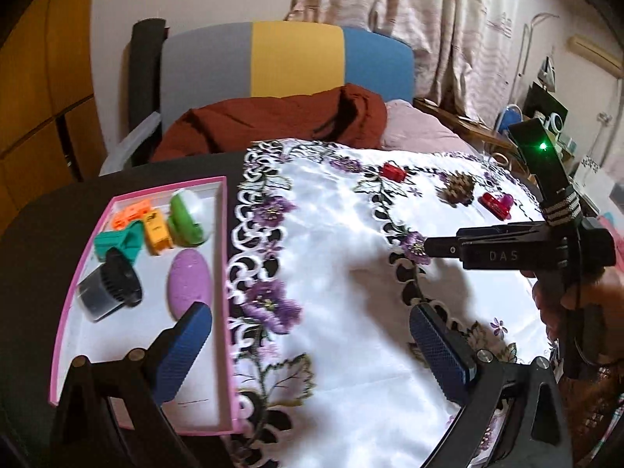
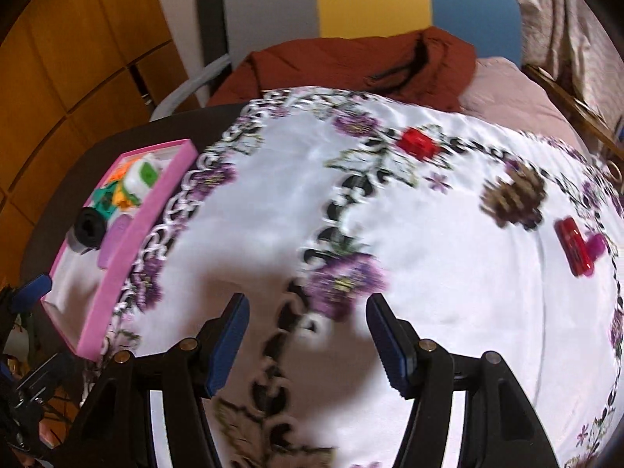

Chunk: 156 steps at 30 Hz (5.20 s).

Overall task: Organize rigid objects
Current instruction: 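Grasp the brown comb on the tablecloth with the right tool, then grasp the red K puzzle piece with the left tool while the right tool holds the comb, then lift the red K puzzle piece with the left tool toward the pink tray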

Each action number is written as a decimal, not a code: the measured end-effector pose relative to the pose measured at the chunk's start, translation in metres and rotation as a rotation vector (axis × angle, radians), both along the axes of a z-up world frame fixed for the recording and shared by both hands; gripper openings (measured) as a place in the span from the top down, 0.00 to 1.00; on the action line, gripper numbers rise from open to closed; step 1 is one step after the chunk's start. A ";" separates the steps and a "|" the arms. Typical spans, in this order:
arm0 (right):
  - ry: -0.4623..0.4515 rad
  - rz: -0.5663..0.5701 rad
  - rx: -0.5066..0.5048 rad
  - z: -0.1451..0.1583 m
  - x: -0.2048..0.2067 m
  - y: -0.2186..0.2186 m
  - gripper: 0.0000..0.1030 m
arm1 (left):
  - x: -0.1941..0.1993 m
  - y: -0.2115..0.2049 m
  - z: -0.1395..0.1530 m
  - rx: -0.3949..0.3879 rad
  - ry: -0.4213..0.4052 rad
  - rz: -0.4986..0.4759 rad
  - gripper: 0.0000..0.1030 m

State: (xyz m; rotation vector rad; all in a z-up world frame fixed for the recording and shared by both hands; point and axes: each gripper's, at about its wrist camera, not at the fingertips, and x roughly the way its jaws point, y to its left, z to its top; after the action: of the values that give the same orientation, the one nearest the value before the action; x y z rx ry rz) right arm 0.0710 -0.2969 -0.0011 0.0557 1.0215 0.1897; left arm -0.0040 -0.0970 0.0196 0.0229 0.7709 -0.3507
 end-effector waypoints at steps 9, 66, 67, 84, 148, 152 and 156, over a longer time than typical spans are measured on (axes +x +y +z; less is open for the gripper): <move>-0.010 -0.158 -0.028 -0.003 0.009 -0.067 0.38 | 0.013 -0.037 -0.009 0.028 0.040 -0.045 0.00; 0.029 -0.436 0.098 -0.024 0.114 -0.185 0.61 | 0.271 -0.254 -0.047 0.271 0.084 -0.086 0.00; 0.036 -0.440 0.099 -0.024 0.114 -0.185 0.59 | 0.276 -0.255 -0.049 0.270 0.088 -0.086 0.00; 0.076 -0.470 0.163 -0.024 0.111 -0.194 0.59 | 0.287 -0.266 -0.067 0.193 0.091 -0.168 0.40; 0.041 -0.300 0.104 -0.028 0.113 -0.155 0.67 | 0.106 -0.064 -0.023 0.090 0.014 0.102 0.55; 0.038 -0.294 0.110 -0.027 0.111 -0.153 0.66 | 0.094 -0.041 -0.021 0.086 0.014 0.142 0.55; 0.035 -0.292 0.122 -0.028 0.109 -0.152 0.66 | 0.082 -0.018 -0.021 0.079 0.015 0.184 0.55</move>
State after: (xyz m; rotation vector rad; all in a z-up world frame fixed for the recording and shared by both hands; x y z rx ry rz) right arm 0.1802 -0.4487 -0.0288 0.3183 1.0239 -0.0155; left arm 0.0783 -0.1145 -0.0009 0.0232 0.7947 -0.1458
